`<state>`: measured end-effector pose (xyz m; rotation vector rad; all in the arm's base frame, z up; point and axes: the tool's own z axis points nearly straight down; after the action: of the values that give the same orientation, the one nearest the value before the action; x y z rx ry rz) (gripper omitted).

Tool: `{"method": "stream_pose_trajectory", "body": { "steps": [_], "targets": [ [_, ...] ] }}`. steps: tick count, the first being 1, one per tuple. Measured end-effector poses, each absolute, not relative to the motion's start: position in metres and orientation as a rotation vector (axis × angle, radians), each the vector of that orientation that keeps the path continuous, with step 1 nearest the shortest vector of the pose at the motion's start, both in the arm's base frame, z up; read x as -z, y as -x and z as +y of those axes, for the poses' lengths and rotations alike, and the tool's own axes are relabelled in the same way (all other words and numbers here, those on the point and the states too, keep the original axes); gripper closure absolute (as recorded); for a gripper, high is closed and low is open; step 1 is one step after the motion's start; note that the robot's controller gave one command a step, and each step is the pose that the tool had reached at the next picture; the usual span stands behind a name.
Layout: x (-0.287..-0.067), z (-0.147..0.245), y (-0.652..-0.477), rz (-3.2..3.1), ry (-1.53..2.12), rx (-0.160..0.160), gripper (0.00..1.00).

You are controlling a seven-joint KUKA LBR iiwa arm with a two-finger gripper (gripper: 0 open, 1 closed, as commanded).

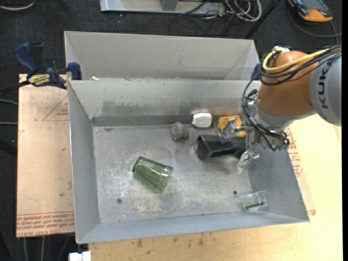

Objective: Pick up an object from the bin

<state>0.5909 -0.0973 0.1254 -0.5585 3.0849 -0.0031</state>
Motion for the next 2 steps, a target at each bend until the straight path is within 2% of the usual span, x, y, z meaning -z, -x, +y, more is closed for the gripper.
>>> {"method": "stream_pose_trajectory", "body": {
  "steps": [1, 2],
  "targets": [
    [-0.136, -0.099, -0.571, 3.088, 0.552, 0.0, 0.0],
    [-0.116, -0.087, -0.599, 3.117, 0.293, 0.005, 0.0]
  ]
}}
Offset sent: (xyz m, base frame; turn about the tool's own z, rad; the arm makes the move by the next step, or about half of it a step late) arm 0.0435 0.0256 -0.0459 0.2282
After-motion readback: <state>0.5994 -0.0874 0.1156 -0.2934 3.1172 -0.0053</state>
